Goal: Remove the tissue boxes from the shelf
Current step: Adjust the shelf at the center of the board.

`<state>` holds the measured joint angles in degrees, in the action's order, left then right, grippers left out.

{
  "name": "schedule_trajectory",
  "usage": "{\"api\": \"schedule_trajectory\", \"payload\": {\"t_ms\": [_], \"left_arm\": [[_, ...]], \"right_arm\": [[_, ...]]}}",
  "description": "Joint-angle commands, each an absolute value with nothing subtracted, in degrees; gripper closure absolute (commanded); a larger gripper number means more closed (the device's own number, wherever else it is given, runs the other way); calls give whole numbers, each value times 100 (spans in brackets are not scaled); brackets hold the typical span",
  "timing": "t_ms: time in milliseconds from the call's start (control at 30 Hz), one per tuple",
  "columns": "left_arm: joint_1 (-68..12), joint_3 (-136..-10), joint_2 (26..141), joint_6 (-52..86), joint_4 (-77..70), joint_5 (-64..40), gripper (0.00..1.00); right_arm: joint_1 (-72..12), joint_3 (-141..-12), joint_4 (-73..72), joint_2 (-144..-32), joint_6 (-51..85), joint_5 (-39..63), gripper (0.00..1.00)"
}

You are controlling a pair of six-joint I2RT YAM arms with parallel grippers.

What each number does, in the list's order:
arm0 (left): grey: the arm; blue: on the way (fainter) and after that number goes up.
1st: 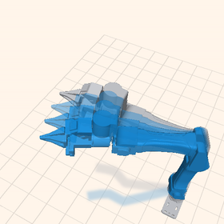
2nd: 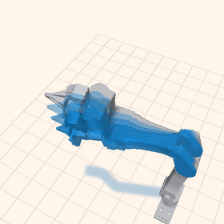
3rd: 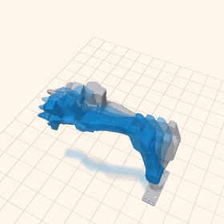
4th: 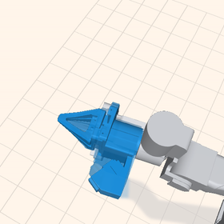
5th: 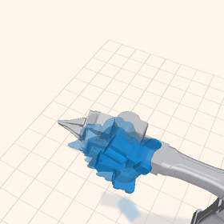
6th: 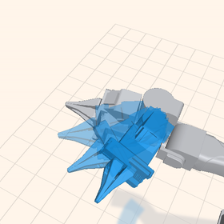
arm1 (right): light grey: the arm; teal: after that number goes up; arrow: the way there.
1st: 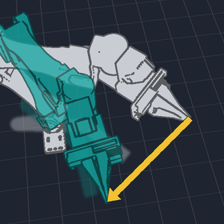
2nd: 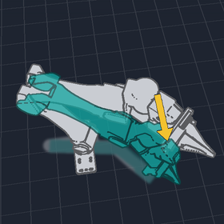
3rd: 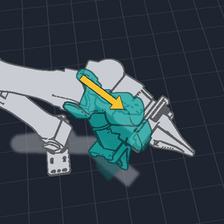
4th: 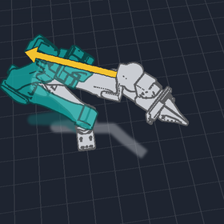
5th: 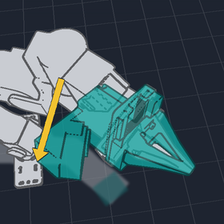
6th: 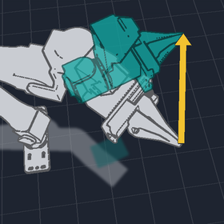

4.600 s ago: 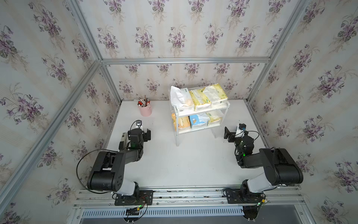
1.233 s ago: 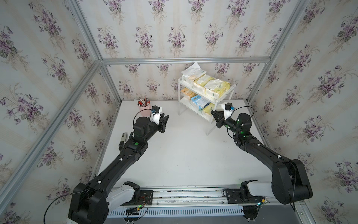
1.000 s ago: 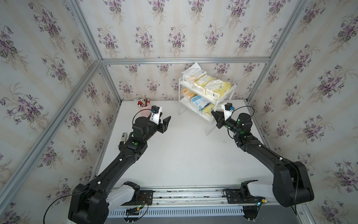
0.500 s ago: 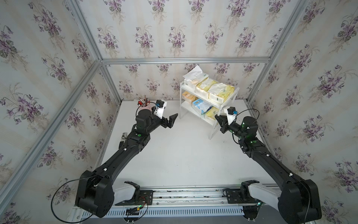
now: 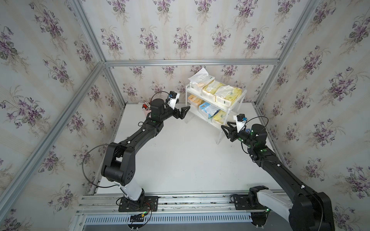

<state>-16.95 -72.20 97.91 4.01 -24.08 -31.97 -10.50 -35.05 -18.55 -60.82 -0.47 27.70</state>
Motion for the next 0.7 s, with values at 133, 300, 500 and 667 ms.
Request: {"api": "schedule_trajectory", "payload": {"t_ms": [133,300,500,667], "left_arm": [[-1546,-8427,10711,435,-2523,-3487,2],[-1495,-9205,11363,392,-2288,-3920,9],[-1502,-9567,11765,465,-2376,-4446,43],[-1500,-9435,11659,463,-2425,-4420,70]], "right_arm": [[-1059,-3375,-2512,-6163,478,2726,46],[-1068,-3377,-2643,-6205,566,2656,46],[-1078,-3428,-2771,-6319,766,2573,51],[-1081,-3435,-2865,-6370,894,2449,55]]}}
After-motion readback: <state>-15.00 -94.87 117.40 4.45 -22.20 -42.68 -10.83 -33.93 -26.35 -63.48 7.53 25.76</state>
